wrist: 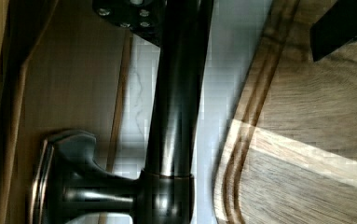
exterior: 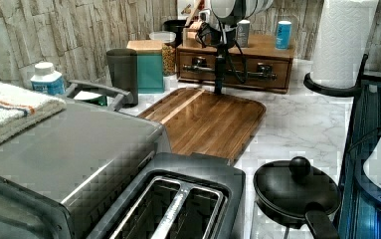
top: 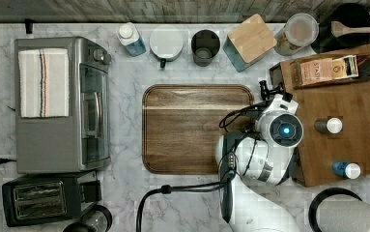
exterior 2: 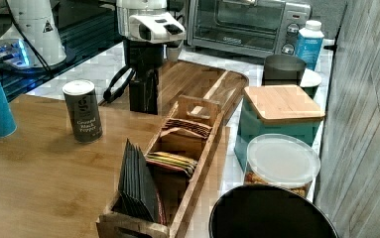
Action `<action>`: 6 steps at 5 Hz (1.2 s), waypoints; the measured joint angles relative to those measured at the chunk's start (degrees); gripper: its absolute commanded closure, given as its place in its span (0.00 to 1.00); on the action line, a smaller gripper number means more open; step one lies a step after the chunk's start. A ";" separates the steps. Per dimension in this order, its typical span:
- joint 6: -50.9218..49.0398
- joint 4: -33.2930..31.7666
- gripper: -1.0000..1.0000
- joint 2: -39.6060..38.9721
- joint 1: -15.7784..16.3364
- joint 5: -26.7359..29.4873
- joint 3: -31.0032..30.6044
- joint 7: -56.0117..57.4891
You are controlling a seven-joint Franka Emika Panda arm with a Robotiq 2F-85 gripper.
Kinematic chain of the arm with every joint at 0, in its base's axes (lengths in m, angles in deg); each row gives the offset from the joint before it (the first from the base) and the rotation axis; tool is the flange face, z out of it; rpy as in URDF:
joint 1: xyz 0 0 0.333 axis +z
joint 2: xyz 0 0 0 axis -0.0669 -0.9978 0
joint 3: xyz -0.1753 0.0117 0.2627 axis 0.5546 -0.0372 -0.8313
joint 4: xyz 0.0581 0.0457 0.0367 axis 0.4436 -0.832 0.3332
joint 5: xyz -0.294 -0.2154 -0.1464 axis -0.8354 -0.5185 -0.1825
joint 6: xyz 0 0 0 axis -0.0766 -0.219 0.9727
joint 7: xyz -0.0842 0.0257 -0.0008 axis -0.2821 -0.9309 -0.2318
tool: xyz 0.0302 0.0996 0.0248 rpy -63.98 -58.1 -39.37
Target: Open the drawer.
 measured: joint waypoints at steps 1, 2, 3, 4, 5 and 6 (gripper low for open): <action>-4.14 1.12 0.00 0.52 -1.20 1.92 -1.30 0.17; -4.70 1.23 0.00 0.60 -2.11 7.22 -2.52 0.17; -4.36 0.22 0.00 1.52 -2.34 7.89 -3.16 0.17; -2.69 -2.80 0.00 3.44 -2.28 7.89 -4.60 0.17; -0.73 -6.38 0.00 5.66 -2.15 8.41 -7.02 0.17; -0.62 -8.84 0.00 7.57 -0.72 8.42 -8.27 0.17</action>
